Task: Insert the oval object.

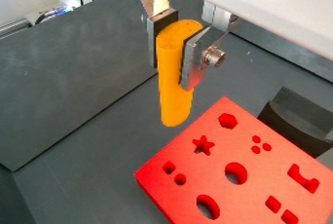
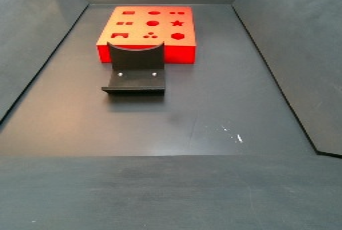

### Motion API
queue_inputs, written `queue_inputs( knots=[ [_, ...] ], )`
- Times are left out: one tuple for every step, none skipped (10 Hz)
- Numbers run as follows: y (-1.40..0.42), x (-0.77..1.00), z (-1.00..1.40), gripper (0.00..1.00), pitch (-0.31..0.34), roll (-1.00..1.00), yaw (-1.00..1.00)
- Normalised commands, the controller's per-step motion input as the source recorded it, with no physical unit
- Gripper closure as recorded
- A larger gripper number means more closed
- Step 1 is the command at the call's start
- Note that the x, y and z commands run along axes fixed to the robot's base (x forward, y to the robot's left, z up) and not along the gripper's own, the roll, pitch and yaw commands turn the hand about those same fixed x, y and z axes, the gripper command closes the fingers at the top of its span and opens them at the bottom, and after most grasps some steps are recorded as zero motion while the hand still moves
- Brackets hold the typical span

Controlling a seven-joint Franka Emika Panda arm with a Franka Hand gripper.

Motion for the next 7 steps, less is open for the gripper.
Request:
queue_inputs(
  knots=[
    [-0.02,0.0,0.0,1.0,0.0,-0.01,0.0],
    [-0.11,0.09,0.0,1.0,0.0,0.0,0.0],
    [-0.38,0.64,-0.24,1.0,0.0,0.0,-0.19],
    [-0.5,0.86,-0.46,1.0,0.0,0.02,-0.09],
    [-0.43,0.9,-0.62,1.0,0.0,0.08,-0.07],
    [-0.33,0.98,-0.6,1.0,0.0,0.07,-0.06],
    [-0.02,1.0,-0.49,1.0,0.0,0.0,0.0]
  ],
)
